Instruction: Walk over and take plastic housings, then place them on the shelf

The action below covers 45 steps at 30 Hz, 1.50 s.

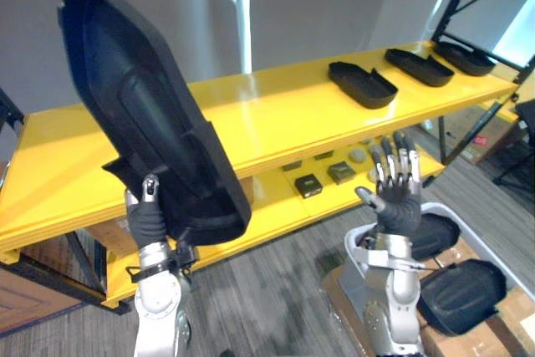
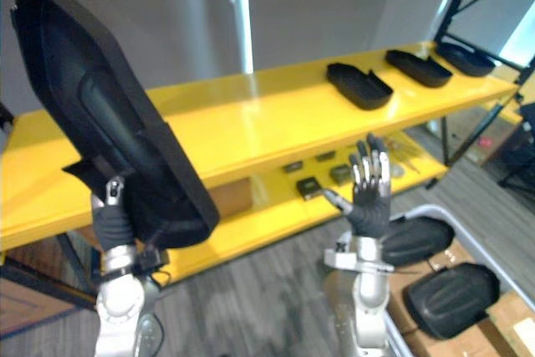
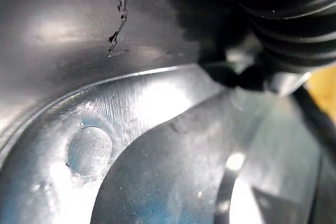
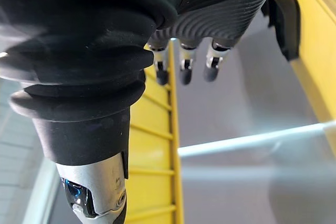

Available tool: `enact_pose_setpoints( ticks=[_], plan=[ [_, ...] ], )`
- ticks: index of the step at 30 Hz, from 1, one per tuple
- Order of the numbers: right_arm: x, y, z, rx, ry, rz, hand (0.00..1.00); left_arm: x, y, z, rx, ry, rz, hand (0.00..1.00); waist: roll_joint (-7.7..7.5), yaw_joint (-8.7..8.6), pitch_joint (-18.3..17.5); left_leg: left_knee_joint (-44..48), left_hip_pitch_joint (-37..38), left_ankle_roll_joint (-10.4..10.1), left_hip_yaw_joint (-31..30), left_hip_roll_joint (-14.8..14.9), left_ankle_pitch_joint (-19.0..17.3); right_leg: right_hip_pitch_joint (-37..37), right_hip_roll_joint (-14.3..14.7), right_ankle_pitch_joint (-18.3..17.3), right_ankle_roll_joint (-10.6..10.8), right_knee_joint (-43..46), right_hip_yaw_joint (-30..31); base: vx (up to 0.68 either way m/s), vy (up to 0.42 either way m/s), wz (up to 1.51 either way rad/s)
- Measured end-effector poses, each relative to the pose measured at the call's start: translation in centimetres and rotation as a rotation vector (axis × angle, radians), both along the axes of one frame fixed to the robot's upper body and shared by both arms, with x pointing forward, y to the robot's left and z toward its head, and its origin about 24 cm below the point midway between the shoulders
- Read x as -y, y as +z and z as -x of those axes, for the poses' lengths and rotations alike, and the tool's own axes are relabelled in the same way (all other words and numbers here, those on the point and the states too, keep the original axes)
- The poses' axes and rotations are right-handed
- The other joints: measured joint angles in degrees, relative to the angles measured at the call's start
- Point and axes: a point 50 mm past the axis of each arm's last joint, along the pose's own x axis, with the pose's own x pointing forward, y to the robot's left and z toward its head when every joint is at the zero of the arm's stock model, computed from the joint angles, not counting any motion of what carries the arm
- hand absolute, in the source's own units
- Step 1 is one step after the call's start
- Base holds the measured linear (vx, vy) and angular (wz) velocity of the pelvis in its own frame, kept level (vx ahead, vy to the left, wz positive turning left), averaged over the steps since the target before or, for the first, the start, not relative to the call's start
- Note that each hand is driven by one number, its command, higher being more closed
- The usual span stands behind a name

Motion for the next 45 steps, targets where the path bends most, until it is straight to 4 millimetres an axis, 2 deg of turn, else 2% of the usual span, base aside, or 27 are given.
enact_pose_setpoints(
  ticks=[9, 12, 13, 14, 15, 16, 17, 18, 20, 21, 22, 23, 24, 25, 27, 31, 33, 35, 37, 38, 39, 40, 41, 42, 43, 45],
  plan=[
    [-1.2, -0.8, -0.9, -0.031, 0.079, -0.028, 0.00, -0.4, -0.8, 0.7, -0.036, 0.022, 0.041, 1.00, 0.27, -0.04, 0.2, 0.0, -0.1, 0.0, 2.8, -0.5, 0.0, 0.1, 0.1, 1.0, 1.2, -3.9, 2.2, -0.02, 0.015, -0.17],
    [-1.0, -1.9, -1.1, -0.083, 0.078, -0.006, 0.00, 0.0, -0.5, 0.3, -0.017, 0.007, 0.045, 1.00, 0.98, -1.28, 1.8, 1.1, 0.0, 0.5, 1.0, -0.9, -0.9, -0.1, -0.6, 0.4, 0.2, -0.1, 1.5, -0.05, 0.020, 0.28],
    [-0.5, -2.2, -1.1, -0.102, 0.060, 0.006, 0.00, 0.4, -0.5, -0.4, -0.006, -0.012, 0.051, 1.00, 2.08, -2.04, 4.3, 3.1, 0.0, 0.9, -1.4, -0.8, -1.8, -1.3, -1.0, -0.1, -0.5, 6.9, 0.7, -0.12, 0.041, 0.80],
    [-0.1, -2.5, -1.1, -0.119, 0.028, 0.018, 0.00, 0.6, -0.3, -0.9, 0.000, -0.032, 0.047, 1.00, 2.47, -3.05, 6.0, 5.4, 0.0, 1.3, -3.7, -1.1, -2.7, -5.3, -2.0, -0.1, -0.8, 18.7, 1.2, -0.13, 0.054, 1.05],
    [0.1, -2.6, -1.0, -0.126, 0.003, 0.009, 0.00, 0.5, 0.0, -1.1, 0.012, -0.046, 0.030, 1.00, 1.18, -3.45, 7.0, 6.7, 0.3, 1.8, -5.2, -2.3, -3.3, -9.2, -3.5, 0.8, -2.1, 28.5, 4.0, -0.09, 0.031, 0.82],
    [0.1, -2.6, -1.0, -0.128, -0.008, 0.003, 0.00, 0.5, 0.1, -1.1, 0.015, -0.051, 0.024, 1.00, 0.66, -3.25, 7.3, 6.6, 1.0, 1.9, -5.8, -2.9, -3.4, -10.8, -3.7, 1.9, -3.0, 32.3, 5.7, -0.06, -0.006, 0.66],
    [0.1, -2.6, -0.9, -0.129, -0.020, 0.010, 0.00, 0.6, 0.1, -1.1, 0.015, -0.060, 0.023, 1.00, 1.01, -3.33, 7.8, 6.1, 1.2, 2.1, -7.1, -3.0, -3.4, -12.5, -3.2, 4.1, -3.4, 36.4, 7.6, -0.03, -0.026, 0.43],
    [0.1, -2.6, -0.9, -0.128, -0.023, 0.008, 0.00, 0.6, 0.2, -1.0, 0.019, -0.062, 0.025, 1.00, 1.11, -3.34, 7.7, 6.0, 1.2, 2.3, -7.8, -2.6, -3.4, -12.7, -2.3, 4.1, -3.3, 36.5, 8.6, -0.01, -0.041, 0.50],
    [-0.4, -2.3, -1.0, -0.112, -0.015, 0.005, 0.00, 0.5, 0.6, -0.9, 0.044, -0.073, 0.044, 1.00, 1.21, -2.54, 7.6, 5.5, 0.6, 2.7, -8.3, -0.7, -3.1, -12.8, 0.8, -2.2, -2.0, 31.0, 9.6, 0.01, -0.068, 0.27],
    [-0.7, -2.0, -0.9, -0.096, -0.003, 0.000, 0.00, 0.5, 0.7, -0.8, 0.048, -0.075, 0.044, 1.00, 1.26, -2.34, 7.5, 6.0, -0.4, 2.7, -8.5, 0.2, -3.1, -12.6, 2.4, -3.1, -2.0, 24.5, 9.6, -0.03, -0.151, 0.13],
    [-0.9, -1.5, -0.8, -0.075, 0.004, 0.000, 0.00, 0.6, 0.7, -0.8, 0.046, -0.082, 0.043, 1.00, 0.95, -2.14, 7.3, 6.6, -1.5, 2.2, -8.3, 0.7, -3.3, -11.4, 3.2, -2.6, -1.8, 14.5, 9.4, -0.02, -0.170, 0.09],
    [-0.9, -1.4, -0.8, -0.069, 0.006, 0.000, 0.00, 0.7, 0.7, -0.7, 0.046, -0.084, 0.043, 1.00, 0.77, -2.04, 7.2, 6.7, -1.6, 2.2, -8.2, 0.6, -3.4, -11.2, 3.2, -2.5, -1.6, 12.5, 9.4, 0.03, -0.211, -0.04],
    [-1.0, -1.0, -0.6, -0.048, 0.011, -0.001, 0.00, 0.8, 0.8, -0.5, 0.045, -0.087, 0.040, 1.00, -0.75, -1.64, 6.3, 6.7, -2.0, 1.1, -7.6, -0.4, -3.7, -10.8, 2.7, -1.5, -1.1, 6.6, 9.4, 0.08, -0.162, -0.05],
    [-0.9, -0.9, -0.6, -0.042, 0.018, 0.005, 0.00, 0.8, 0.7, -0.4, 0.040, -0.088, 0.037, 1.00, -1.24, -1.73, 5.9, 6.7, -1.9, 0.5, -7.7, -0.4, -3.8, -10.5, 2.2, 0.6, 0.2, 6.2, 9.3, 0.09, -0.156, 0.01],
    [-0.4, -1.0, -0.2, -0.047, 0.019, 0.034, 0.00, 1.6, 0.4, 0.0, 0.027, -0.098, 0.072, 1.00, 1.26, -1.70, 4.7, 6.3, -1.1, -1.4, -6.7, 2.0, -3.6, -10.0, 4.1, 1.3, -0.9, 4.9, 8.0, 0.21, -0.150, -0.09],
    [0.2, -1.1, -0.1, -0.055, -0.006, 0.050, 0.00, 2.2, 0.9, -0.2, 0.049, -0.124, 0.083, 1.00, 3.79, -2.13, 3.1, 6.4, -1.0, -2.9, -6.7, 4.4, -4.3, -7.0, 6.4, 2.0, -1.3, 1.5, 5.2, 0.23, -0.112, 0.12],
    [0.3, -1.1, 0.0, -0.060, -0.015, 0.045, 0.00, 2.1, 0.9, -0.2, 0.049, -0.120, 0.081, 1.00, 3.73, -1.86, 3.0, 8.4, -1.4, -2.8, -6.5, 4.7, -5.1, -5.9, 6.8, 1.8, -1.6, 0.4, 5.0, 0.16, -0.055, 0.17],
    [0.3, -1.1, 0.0, -0.060, -0.013, 0.044, 0.00, 2.0, 0.9, -0.1, 0.051, -0.113, 0.080, 1.00, 3.62, -1.32, 2.8, 16.0, -5.7, -2.1, -7.1, 5.0, -7.6, -5.6, 7.0, 1.8, -1.7, -0.5, 5.1, 0.11, -0.019, 0.06],
    [0.2, -1.2, 0.0, -0.061, -0.015, 0.039, 0.00, 1.8, 0.7, -0.1, 0.046, -0.108, 0.082, 1.00, 3.45, -1.22, 2.8, 21.0, -7.9, -1.8, -7.0, 5.3, -8.5, -4.6, 6.8, 2.0, -2.1, -1.4, 5.2, 0.12, 0.019, 0.05],
    [0.0, -1.1, 0.0, -0.058, -0.018, 0.019, 0.00, 1.7, 0.7, -0.1, 0.045, -0.106, 0.079, 1.00, 2.62, -1.07, 3.3, 23.5, -8.7, -1.5, -6.2, 5.1, -9.3, -2.9, 5.8, 2.2, -2.3, -2.2, 5.3, 0.08, 0.054, 0.02],
    [0.1, -1.0, 0.1, -0.050, -0.023, 0.012, 0.00, 1.8, 0.8, -0.1, 0.047, -0.111, 0.076, 1.00, 2.58, -0.92, 3.3, 24.0, -8.8, 0.0, -5.4, 5.6, -10.3, -2.3, 5.5, 2.2, -2.4, -2.5, 5.4, 0.06, 0.063, -0.02],
    [0.4, -0.8, 0.1, -0.044, -0.035, 0.008, 0.00, 2.1, 0.8, -0.1, 0.050, -0.130, 0.072, 1.00, 2.83, -0.81, 3.1, 22.8, -8.8, 0.6, -4.2, 6.8, -10.4, -1.8, 5.5, 2.1, -2.3, -2.6, 5.6, 0.03, 0.109, -0.17],
    [0.7, -0.6, 0.2, -0.036, -0.051, 0.011, 0.00, 2.6, 0.8, -0.2, 0.054, -0.154, 0.074, 1.00, 3.71, -0.50, 2.6, 20.4, -8.6, 0.4, -2.8, 8.6, -9.6, -1.9, 5.8, 2.0, -2.1, -2.5, 6.4, 0.03, 0.144, -0.29],
    [1.1, -0.5, 0.4, -0.028, -0.066, 0.015, 0.00, 3.0, 0.9, -0.2, 0.057, -0.174, 0.076, 1.00, 4.54, -0.40, 2.4, 18.4, -8.3, -0.8, -1.4, 9.7, -7.8, -2.0, 6.0, 1.7, -1.5, -2.3, 6.8, 0.04, 0.242, -0.42],
    [1.3, -0.6, 0.5, -0.036, -0.077, 0.015, 0.00, 3.2, 0.8, -0.3, 0.053, -0.184, 0.076, 1.00, 4.44, -0.29, 2.4, 17.6, -6.8, -3.5, -0.5, 9.4, -7.8, -2.0, 5.5, 1.2, -0.8, -1.5, 8.0, 0.03, 0.245, -0.45],
    [1.2, -1.1, 0.9, -0.059, -0.086, 0.002, 0.00, 3.2, 0.8, -0.3, 0.052, -0.194, 0.066, 1.00, 2.39, -0.64, 1.6, 14.1, -4.6, -3.3, 2.1, 6.9, -7.9, -2.3, 3.0, 1.1, -0.5, -1.5, 9.5, 0.01, 0.219, -0.42]
  ],
)
